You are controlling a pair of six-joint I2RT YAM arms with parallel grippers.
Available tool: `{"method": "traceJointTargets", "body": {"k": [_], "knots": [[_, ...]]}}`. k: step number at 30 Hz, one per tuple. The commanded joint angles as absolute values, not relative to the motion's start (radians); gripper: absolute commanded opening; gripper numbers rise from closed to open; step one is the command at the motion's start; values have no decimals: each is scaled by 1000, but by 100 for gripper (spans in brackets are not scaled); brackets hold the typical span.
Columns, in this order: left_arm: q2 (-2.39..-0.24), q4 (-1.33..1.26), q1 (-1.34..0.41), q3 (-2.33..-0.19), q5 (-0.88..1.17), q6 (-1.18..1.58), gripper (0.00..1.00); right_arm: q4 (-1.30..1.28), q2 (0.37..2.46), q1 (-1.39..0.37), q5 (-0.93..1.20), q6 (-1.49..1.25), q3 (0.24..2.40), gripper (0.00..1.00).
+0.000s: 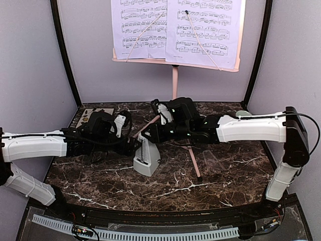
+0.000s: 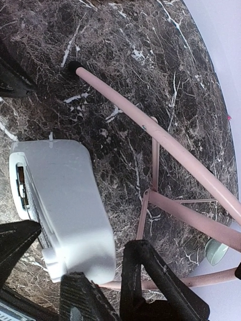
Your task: Set up the instrument practice props
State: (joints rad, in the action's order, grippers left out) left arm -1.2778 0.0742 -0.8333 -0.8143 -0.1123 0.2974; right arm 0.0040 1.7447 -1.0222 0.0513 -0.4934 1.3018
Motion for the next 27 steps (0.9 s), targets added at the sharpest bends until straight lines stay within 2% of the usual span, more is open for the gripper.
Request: {"method": "traceJointTargets", "body": {"k": [1, 27], "knots": [[-1279, 26, -831, -840, -74, 279, 87, 17, 1760, -1032, 40, -480, 1313, 47], [-1242, -9, -834, -818, -26, 257, 88, 14, 1770, -1045, 15, -479, 1308, 42]]}}
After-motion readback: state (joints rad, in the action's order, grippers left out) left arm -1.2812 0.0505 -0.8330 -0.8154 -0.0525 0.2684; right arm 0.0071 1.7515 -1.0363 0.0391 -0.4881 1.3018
